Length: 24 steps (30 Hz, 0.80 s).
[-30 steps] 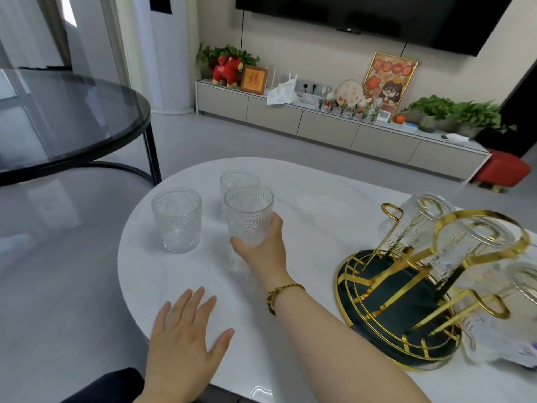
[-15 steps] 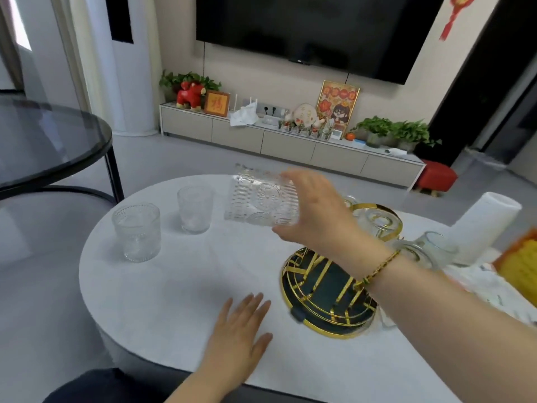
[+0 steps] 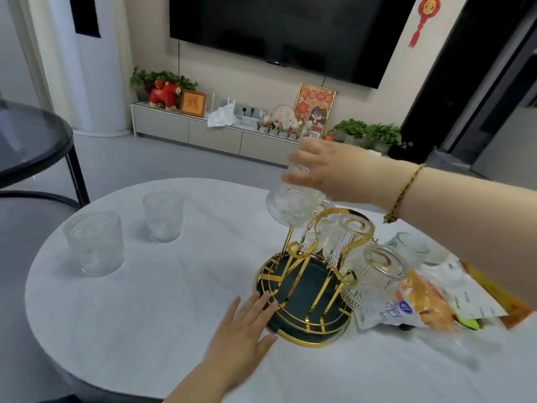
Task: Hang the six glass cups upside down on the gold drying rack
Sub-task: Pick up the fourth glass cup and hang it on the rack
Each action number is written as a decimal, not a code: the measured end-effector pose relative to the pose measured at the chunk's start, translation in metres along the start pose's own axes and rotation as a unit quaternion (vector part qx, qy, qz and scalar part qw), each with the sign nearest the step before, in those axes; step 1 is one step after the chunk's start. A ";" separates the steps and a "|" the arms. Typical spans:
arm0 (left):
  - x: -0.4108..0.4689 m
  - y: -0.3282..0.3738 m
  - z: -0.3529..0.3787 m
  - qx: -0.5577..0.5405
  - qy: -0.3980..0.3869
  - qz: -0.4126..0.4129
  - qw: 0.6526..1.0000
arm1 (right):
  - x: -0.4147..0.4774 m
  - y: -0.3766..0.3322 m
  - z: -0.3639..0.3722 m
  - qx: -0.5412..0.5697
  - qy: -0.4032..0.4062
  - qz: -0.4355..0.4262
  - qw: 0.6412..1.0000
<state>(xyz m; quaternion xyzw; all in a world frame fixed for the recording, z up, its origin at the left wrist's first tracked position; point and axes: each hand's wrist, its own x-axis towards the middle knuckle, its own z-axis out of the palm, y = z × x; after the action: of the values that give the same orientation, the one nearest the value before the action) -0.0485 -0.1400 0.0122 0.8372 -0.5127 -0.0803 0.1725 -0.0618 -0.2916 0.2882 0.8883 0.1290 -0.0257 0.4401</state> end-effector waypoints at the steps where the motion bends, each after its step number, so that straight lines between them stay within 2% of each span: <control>1: 0.000 0.000 -0.001 -0.001 -0.006 0.001 1.000 | 0.003 -0.002 0.004 -0.012 -0.014 -0.013 1.000; 5: 0.003 -0.003 0.002 -0.016 -0.008 -0.002 1.000 | 0.014 -0.007 0.016 -0.024 -0.066 -0.033 0.997; 11: 0.003 -0.004 0.004 -0.025 0.002 0.002 1.000 | 0.035 -0.017 0.022 0.020 -0.094 -0.035 0.995; 15: 0.001 -0.005 0.004 -0.035 0.007 0.002 0.999 | 0.051 -0.027 0.030 0.052 -0.147 -0.028 0.987; 19: 0.001 -0.007 0.006 -0.033 0.014 0.008 0.999 | 0.055 -0.033 0.046 0.137 -0.169 0.020 0.976; 24: 0.004 -0.008 0.006 -0.025 0.008 0.006 1.000 | 0.056 -0.036 0.058 0.299 -0.147 0.088 0.939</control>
<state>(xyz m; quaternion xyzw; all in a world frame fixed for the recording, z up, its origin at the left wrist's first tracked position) -0.0423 -0.1416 0.0040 0.8303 -0.5140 -0.0853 0.1976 -0.0129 -0.3048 0.2157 0.9731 -0.0294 -0.1548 0.1683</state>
